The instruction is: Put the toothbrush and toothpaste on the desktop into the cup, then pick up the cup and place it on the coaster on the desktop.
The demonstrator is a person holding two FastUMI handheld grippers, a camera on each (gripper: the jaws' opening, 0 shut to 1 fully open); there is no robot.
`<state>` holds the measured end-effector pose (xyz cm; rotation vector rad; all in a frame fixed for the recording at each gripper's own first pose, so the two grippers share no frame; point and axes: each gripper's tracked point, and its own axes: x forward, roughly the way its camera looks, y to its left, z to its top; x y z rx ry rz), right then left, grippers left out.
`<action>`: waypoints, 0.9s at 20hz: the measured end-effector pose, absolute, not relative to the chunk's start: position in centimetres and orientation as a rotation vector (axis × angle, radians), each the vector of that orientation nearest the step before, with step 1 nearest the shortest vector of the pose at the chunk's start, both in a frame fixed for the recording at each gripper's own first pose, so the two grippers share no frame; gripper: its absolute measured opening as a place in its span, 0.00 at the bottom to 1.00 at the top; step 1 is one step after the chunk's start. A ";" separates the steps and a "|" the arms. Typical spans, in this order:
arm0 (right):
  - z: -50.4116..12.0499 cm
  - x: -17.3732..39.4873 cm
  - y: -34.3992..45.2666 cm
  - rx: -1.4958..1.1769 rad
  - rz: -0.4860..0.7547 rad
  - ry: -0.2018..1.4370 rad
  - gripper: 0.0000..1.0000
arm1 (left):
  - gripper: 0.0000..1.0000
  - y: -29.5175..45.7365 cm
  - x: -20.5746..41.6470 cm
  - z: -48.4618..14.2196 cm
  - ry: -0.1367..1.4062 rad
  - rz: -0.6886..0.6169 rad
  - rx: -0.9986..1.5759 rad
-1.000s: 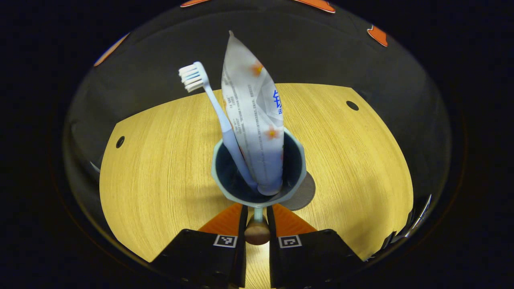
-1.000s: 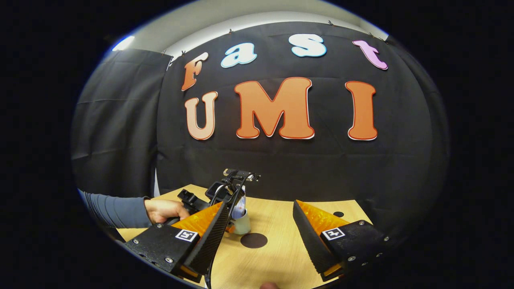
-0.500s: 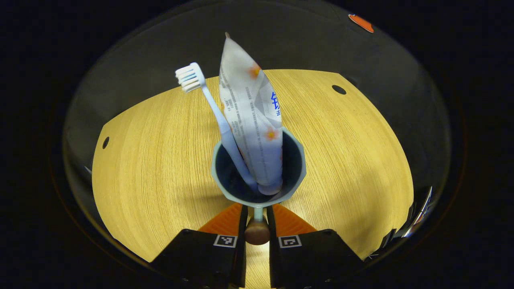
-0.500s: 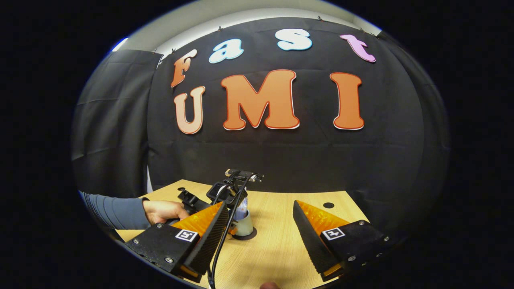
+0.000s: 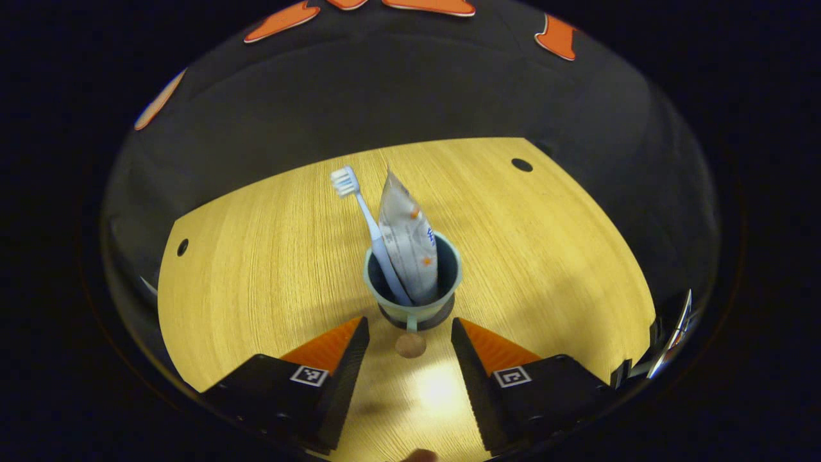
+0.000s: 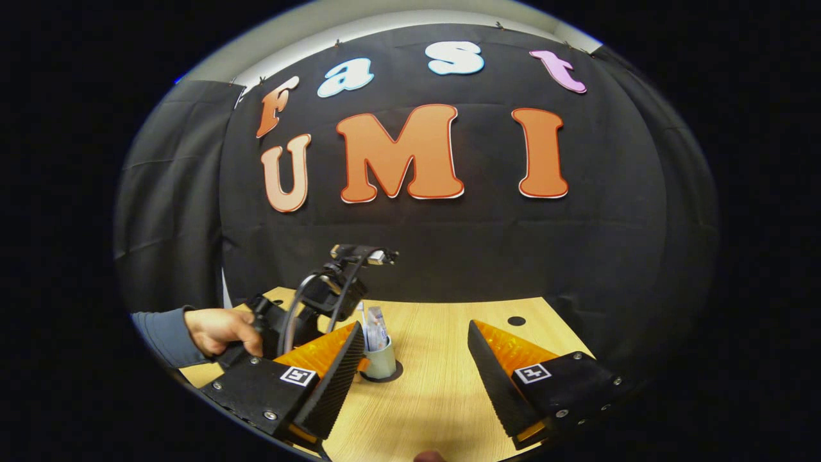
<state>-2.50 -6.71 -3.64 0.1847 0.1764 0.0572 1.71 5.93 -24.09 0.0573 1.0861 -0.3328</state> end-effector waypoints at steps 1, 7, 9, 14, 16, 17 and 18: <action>-3.1 -2.5 -6.7 0.182 0.042 0.161 0.96 | 0.82 6.4 1.2 -23.8 1.050 -0.335 0.054; -0.6 -2.2 -5.5 0.153 0.003 0.088 0.96 | 0.91 9.6 1.6 -18.4 0.863 -0.292 0.057; -0.2 -2.0 -5.0 0.141 -0.008 0.070 0.96 | 0.91 11.4 2.1 -16.1 0.777 -0.253 0.064; 1.0 -1.7 -3.5 0.114 -0.026 0.008 0.96 | 0.91 16.8 2.1 -10.0 0.512 -0.130 0.102; 1.3 -1.7 -2.7 0.107 -0.022 -0.015 0.96 | 0.91 18.3 1.6 -8.8 0.420 -0.093 0.108; 1.5 -1.7 -2.2 0.103 -0.015 -0.028 0.96 | 0.91 19.4 1.2 -7.5 0.376 -0.077 0.105; 1.7 -1.7 -1.8 0.097 -0.010 -0.040 0.96 | 0.92 20.2 0.7 -6.8 0.342 -0.066 0.099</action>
